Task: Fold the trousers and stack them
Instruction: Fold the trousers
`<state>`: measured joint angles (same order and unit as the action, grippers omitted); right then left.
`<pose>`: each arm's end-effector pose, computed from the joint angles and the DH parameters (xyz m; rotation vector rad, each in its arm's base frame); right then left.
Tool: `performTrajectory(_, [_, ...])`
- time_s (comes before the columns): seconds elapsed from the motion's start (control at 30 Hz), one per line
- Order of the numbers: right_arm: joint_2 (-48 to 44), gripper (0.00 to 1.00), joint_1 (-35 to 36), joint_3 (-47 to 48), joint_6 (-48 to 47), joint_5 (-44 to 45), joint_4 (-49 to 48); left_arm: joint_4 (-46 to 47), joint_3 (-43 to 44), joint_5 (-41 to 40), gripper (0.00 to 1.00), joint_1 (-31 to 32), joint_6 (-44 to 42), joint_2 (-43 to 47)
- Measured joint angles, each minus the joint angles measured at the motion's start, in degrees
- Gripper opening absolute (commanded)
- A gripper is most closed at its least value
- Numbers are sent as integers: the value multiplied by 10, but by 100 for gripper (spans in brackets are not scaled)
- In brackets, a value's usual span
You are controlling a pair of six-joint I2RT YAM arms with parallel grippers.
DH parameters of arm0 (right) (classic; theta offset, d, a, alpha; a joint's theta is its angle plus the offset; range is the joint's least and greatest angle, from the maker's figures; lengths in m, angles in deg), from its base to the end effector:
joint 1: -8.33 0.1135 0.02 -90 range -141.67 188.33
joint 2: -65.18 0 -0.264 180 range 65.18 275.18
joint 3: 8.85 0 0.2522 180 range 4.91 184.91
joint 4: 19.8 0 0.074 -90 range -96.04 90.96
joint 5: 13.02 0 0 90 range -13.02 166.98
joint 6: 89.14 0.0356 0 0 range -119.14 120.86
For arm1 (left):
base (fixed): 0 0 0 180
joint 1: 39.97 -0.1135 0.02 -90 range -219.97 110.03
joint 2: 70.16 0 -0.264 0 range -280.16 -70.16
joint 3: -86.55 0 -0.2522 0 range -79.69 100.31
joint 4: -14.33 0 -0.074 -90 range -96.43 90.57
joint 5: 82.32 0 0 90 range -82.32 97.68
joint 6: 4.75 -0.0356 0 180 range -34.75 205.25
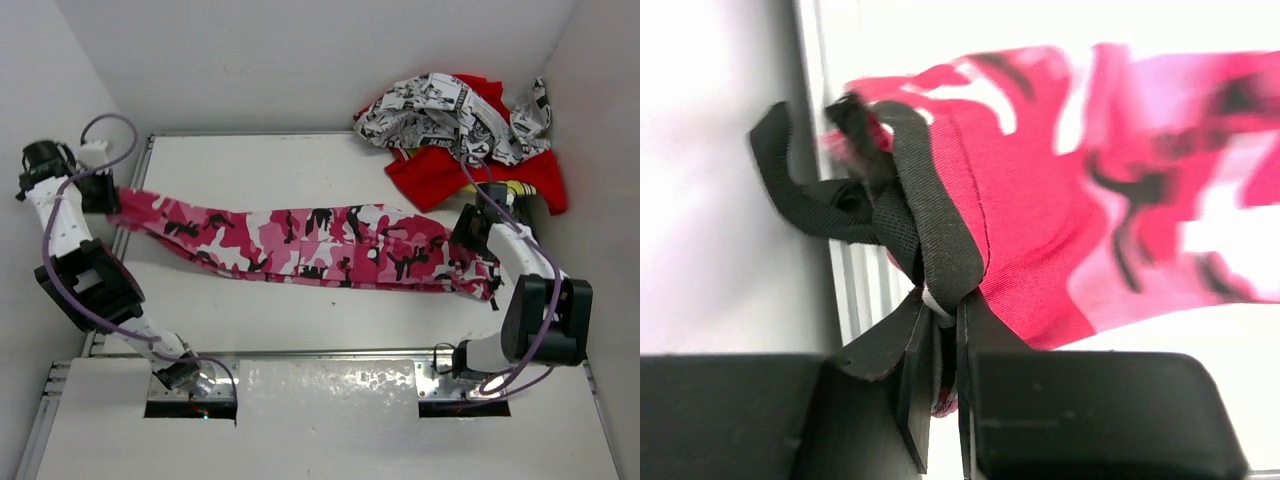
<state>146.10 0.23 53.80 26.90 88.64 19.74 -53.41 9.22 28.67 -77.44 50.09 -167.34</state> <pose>0.2721 -0.0460 0.2030 0.8213 2.4184 -0.1426 0.2887 0.2052 0.3047 0.0650 2.5424 -0.0076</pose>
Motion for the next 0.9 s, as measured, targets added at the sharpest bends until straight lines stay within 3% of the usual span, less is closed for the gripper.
performTrajectory(0.17, [45, 60, 6, 0, -5, -10, 0, -36, 67, 100, 0, 120, -3, 62])
performTrajectory(0.47, [36, 60, 31, -39, 2, -15, -35, -75, 27, 221, 0, 341, 62, 59])
performTrajectory(0.67, [16, 61, 46, -60, 12, -12, -45, 13, -27, 226, 0, 504, 170, 42])
performTrajectory(0.9, [-40, 61, 50, -93, 27, 2, -47, 147, -68, 207, 0, 551, 312, -7])
